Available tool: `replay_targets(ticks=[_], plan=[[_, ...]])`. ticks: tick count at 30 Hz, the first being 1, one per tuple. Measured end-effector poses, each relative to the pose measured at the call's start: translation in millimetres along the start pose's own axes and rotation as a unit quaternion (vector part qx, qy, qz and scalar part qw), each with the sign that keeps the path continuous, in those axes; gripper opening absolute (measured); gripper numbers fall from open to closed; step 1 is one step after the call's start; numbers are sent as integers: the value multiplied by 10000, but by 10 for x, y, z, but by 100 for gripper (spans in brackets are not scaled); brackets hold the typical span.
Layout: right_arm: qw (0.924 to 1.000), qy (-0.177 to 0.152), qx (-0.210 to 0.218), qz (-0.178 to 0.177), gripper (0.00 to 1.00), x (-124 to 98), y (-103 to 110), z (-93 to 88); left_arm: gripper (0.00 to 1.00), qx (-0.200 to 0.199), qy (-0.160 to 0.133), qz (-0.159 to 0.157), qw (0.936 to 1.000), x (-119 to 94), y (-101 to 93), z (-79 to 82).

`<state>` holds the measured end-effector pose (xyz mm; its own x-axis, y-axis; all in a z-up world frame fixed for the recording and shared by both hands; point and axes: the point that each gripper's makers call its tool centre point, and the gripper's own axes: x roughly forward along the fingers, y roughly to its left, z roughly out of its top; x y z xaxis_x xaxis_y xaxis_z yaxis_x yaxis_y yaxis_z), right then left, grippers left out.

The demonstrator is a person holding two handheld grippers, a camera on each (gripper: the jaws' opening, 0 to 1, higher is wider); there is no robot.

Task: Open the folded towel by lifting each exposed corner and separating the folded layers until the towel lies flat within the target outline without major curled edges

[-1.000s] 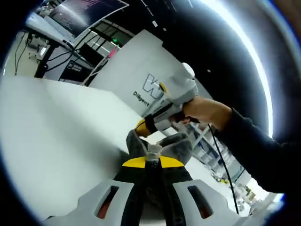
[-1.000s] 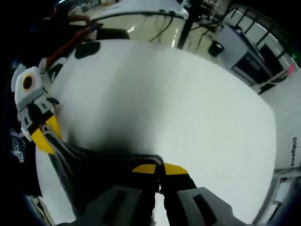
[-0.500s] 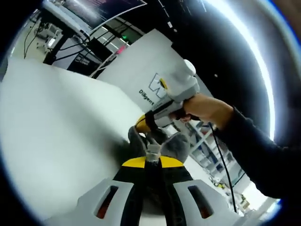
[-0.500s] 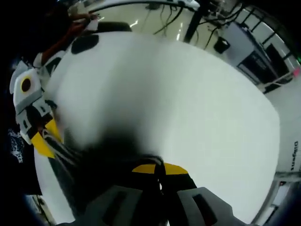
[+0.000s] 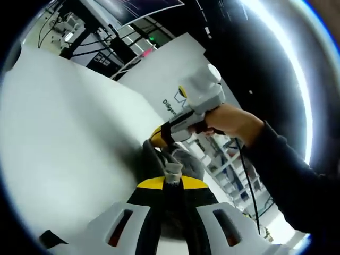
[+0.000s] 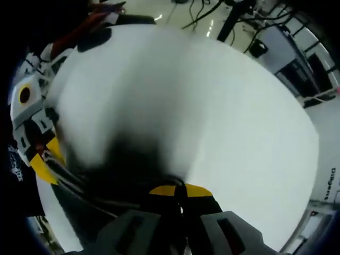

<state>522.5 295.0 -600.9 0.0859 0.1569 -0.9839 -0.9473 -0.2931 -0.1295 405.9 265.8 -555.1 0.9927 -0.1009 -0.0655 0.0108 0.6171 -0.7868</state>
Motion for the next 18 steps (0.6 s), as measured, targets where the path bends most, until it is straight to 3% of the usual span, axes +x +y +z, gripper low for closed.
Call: replay_targets(ticks=[18], plan=[[9997,219,-102,-72,0,76,14,29,15,211,-83,238,9995,-99,47,1]])
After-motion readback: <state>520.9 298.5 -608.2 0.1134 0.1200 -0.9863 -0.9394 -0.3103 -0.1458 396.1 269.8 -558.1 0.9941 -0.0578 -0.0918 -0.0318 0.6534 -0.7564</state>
